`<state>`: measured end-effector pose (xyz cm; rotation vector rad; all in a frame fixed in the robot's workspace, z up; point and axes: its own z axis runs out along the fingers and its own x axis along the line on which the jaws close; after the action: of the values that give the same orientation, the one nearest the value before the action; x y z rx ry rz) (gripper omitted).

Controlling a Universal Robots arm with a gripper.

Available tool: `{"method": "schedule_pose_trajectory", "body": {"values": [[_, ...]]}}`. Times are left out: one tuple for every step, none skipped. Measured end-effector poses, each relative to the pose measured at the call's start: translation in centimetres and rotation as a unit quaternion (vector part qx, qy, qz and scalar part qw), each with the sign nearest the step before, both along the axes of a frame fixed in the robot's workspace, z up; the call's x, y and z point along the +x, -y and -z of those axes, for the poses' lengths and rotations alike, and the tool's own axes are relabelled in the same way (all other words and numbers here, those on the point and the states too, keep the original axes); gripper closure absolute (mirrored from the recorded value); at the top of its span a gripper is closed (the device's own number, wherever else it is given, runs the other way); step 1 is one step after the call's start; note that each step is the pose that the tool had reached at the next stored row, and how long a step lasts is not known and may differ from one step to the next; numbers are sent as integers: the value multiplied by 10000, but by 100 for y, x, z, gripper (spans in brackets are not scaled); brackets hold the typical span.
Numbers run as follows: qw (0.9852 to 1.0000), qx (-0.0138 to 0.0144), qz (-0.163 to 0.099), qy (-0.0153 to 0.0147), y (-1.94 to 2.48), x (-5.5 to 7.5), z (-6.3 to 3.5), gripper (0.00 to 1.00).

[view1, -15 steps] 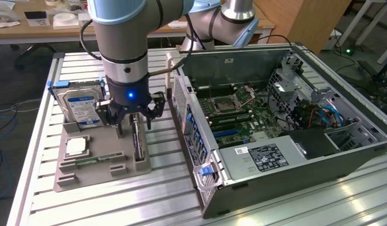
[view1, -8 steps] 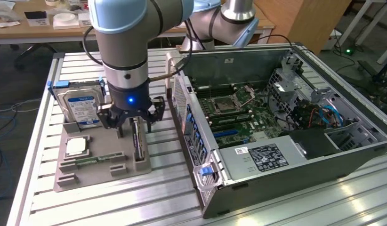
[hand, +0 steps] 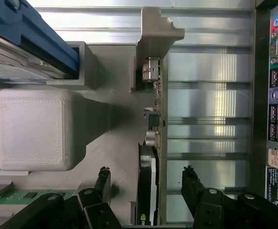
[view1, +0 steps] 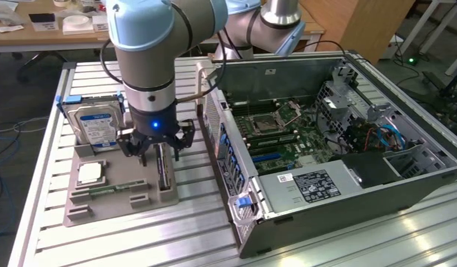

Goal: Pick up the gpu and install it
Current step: 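Pick up the gpu and move the gpu toward the slot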

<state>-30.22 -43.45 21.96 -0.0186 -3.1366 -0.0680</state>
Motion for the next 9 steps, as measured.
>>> {"method": "schedule_pose_trajectory", "body": {"values": [[10000,0,0,0,0,0,18,29],[10000,1,0,1,0,0,32,29],[10000,0,0,0,0,0,38,29],[10000,0,0,0,0,0,46,29],[10000,0,0,0,0,0,53,29],[10000,-2,0,-1,0,-1,53,29],[10000,-9,0,-1,0,0,54,29],[10000,-20,1,0,0,0,55,29],[10000,-28,0,0,0,0,56,29]]}}
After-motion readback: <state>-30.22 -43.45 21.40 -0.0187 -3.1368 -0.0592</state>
